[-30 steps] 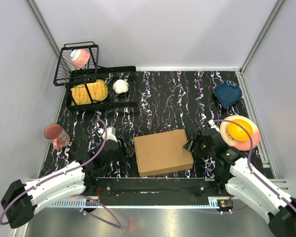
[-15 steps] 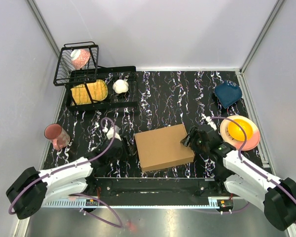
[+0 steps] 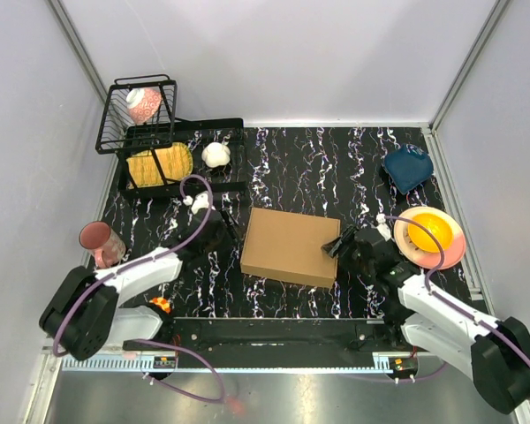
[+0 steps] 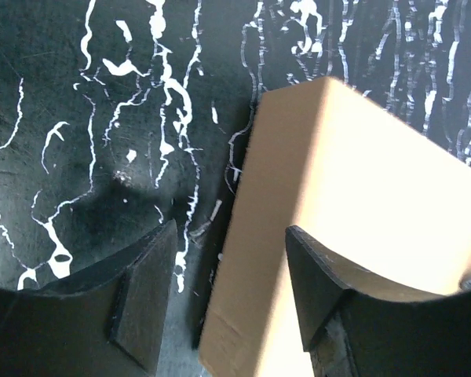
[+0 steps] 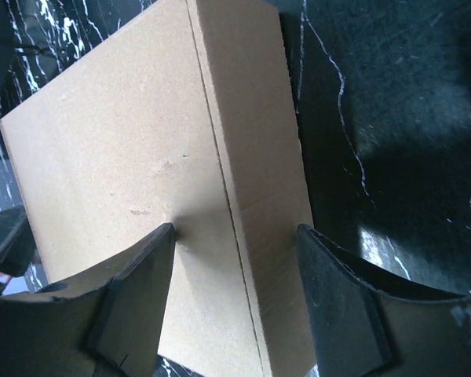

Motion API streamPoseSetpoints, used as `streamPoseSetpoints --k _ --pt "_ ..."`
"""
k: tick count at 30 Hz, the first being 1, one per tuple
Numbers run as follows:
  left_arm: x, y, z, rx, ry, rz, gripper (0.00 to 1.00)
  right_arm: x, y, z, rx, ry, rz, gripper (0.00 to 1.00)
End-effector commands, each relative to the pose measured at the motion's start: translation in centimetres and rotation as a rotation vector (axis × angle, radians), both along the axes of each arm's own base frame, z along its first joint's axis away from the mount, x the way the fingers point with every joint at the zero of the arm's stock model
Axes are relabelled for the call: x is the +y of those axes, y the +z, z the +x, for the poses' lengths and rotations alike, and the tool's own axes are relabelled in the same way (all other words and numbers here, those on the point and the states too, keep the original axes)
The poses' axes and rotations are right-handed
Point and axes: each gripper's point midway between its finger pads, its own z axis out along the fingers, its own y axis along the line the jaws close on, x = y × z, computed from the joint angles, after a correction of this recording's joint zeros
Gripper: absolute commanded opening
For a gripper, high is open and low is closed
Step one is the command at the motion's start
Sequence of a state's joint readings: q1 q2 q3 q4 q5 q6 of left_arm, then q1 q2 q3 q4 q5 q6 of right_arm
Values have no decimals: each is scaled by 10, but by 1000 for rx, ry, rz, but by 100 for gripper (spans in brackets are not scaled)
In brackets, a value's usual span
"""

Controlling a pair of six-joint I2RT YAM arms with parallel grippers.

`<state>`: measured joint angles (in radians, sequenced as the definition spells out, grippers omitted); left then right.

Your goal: Fold the paper box

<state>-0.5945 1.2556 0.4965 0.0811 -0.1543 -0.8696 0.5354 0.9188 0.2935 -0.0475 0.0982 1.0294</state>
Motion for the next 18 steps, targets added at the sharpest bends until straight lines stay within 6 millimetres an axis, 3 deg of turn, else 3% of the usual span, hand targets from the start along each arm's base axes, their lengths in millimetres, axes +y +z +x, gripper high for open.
streamPoseSetpoints --k 1,2,4,5,10,14,17,18 --pt "-2 53 7 -117 -7 -47 62 -15 15 -4 -2 -21 -89 71" --pt "7 67 5 -154 10 -36 63 -20 28 -2 -40 -26 -102 72" --pt "25 69 -3 -151 47 16 64 -32 50 2 -79 -62 -147 80" --pt "34 83 -4 -197 75 24 65 -35 59 3 -109 -57 -169 82" --pt "67 100 -16 -229 165 85 71 -50 106 14 -180 -73 -275 86" --pt "73 120 -22 -276 219 5 77 -36 148 15 -318 28 -238 85" --pt "70 121 -23 -275 194 2 74 -34 165 12 -379 63 -232 86" --pt "69 118 -25 -258 178 22 78 -31 171 10 -397 84 -226 86"
